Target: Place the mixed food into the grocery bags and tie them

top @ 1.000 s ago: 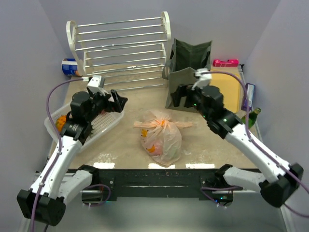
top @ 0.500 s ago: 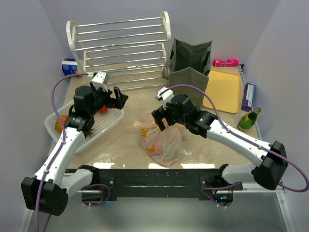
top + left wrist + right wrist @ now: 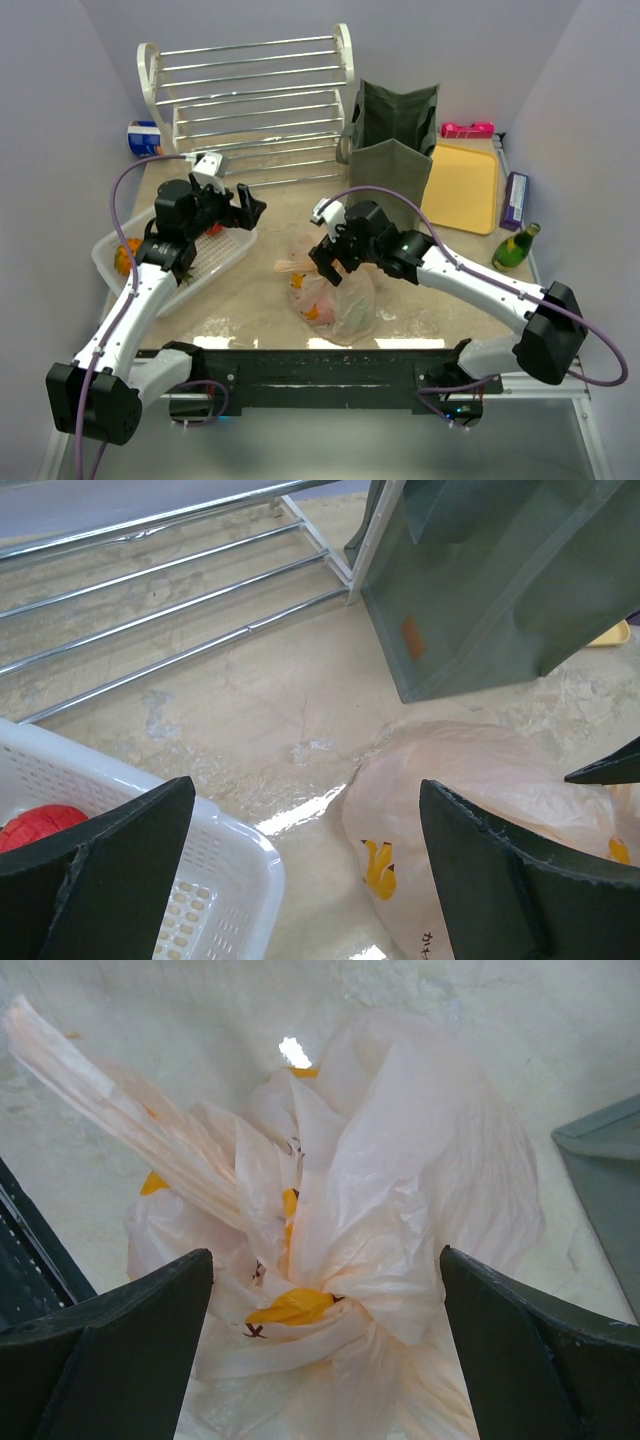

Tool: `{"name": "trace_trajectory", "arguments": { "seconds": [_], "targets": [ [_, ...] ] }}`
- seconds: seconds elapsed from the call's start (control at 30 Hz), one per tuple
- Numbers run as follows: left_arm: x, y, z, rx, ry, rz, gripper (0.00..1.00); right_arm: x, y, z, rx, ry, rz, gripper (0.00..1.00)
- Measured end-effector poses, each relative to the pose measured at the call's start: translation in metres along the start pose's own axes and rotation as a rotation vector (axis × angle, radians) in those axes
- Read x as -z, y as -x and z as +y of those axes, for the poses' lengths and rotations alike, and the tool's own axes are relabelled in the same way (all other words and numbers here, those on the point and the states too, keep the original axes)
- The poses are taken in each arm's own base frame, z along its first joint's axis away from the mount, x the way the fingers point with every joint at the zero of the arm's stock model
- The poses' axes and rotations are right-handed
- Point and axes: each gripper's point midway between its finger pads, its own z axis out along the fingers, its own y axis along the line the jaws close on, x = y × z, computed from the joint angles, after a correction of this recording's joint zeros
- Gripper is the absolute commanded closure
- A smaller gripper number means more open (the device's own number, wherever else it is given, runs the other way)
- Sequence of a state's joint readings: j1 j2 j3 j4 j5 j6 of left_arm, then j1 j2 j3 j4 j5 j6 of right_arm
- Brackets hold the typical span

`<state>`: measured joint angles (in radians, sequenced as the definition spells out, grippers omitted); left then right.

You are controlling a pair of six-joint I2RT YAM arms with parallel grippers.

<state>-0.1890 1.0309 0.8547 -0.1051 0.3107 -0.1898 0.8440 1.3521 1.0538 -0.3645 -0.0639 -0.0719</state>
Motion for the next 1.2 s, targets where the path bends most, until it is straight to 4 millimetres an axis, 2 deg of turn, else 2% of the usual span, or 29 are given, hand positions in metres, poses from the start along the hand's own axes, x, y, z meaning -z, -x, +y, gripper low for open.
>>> {"name": "trace_trajectory", "arguments": {
  "seconds": [0.07, 0.1, 0.17, 0.2, 0.27, 0.3, 0.37, 0.53, 0.6, 0.63, 0.77, 0.8, 0.87, 0.93, 1.0, 1.1, 1.13, 1.2],
  "targets": [
    [0.000, -0.001, 0.000, 0.001, 0.000, 0.002, 0.00, -0.004, -0.008, 0.001, 0.001, 0.005, 0.034, 0.05],
    [0.000, -0.001, 0.000, 0.001, -0.001, 0.002, 0.00, -0.005, -0.012, 0.001, 0.002, 0.005, 0.049, 0.14],
    [0.000, -0.001, 0.000, 0.001, -0.003, 0.003, 0.00, -0.006, -0.018, 0.002, 0.005, 0.008, 0.072, 0.26],
    [0.000, -0.001, 0.000, 0.001, -0.003, 0.002, 0.00, -0.006, -0.019, 0.003, 0.010, 0.010, 0.078, 0.41],
    [0.000, -0.001, 0.000, 0.001, -0.003, 0.002, 0.00, -0.005, -0.023, 0.004, 0.015, 0.014, 0.089, 0.62],
    [0.000, -0.001, 0.000, 0.002, -0.003, 0.001, 0.00, -0.005, -0.025, 0.005, 0.016, 0.016, 0.097, 0.85],
    [0.000, 0.000, 0.001, 0.001, -0.003, 0.000, 0.00, -0.004, -0.028, 0.007, 0.009, 0.019, 0.112, 1.00],
    [0.001, 0.001, 0.002, -0.003, 0.008, -0.009, 0.00, 0.004, -0.029, 0.009, -0.014, 0.027, 0.138, 1.00],
    [0.002, 0.000, 0.006, -0.010, 0.027, -0.012, 0.00, 0.016, -0.009, 0.008, -0.030, 0.014, 0.104, 1.00],
    [0.003, 0.000, 0.008, -0.014, 0.039, -0.014, 0.00, 0.025, 0.008, 0.005, -0.042, -0.003, 0.072, 1.00],
    [0.007, -0.002, 0.014, -0.027, 0.076, -0.021, 0.00, 0.084, 0.111, -0.021, -0.078, -0.147, -0.178, 1.00],
    [0.007, -0.002, 0.015, -0.028, 0.081, -0.022, 0.00, 0.111, 0.147, -0.033, -0.090, -0.213, -0.279, 1.00],
    [0.008, -0.001, 0.016, -0.030, 0.087, -0.026, 0.00, 0.156, 0.200, -0.053, -0.105, -0.321, -0.456, 1.00],
    [0.008, -0.001, 0.016, -0.031, 0.088, -0.027, 0.00, 0.204, 0.243, -0.076, -0.129, -0.439, -0.630, 1.00],
    [0.008, -0.002, 0.016, -0.031, 0.087, -0.028, 0.00, 0.240, 0.268, -0.102, -0.150, -0.548, -0.749, 1.00],
    [0.008, -0.007, 0.016, -0.028, 0.083, -0.018, 0.01, 0.281, 0.296, -0.159, -0.172, -0.761, -0.890, 1.00],
    [0.008, -0.008, 0.016, -0.028, 0.081, -0.017, 0.02, 0.290, 0.303, -0.176, -0.171, -0.826, -0.920, 1.00],
    [0.008, -0.010, 0.014, -0.027, 0.071, -0.015, 0.02, 0.292, 0.312, -0.211, -0.167, -0.943, -0.936, 1.00]
  ]
}}
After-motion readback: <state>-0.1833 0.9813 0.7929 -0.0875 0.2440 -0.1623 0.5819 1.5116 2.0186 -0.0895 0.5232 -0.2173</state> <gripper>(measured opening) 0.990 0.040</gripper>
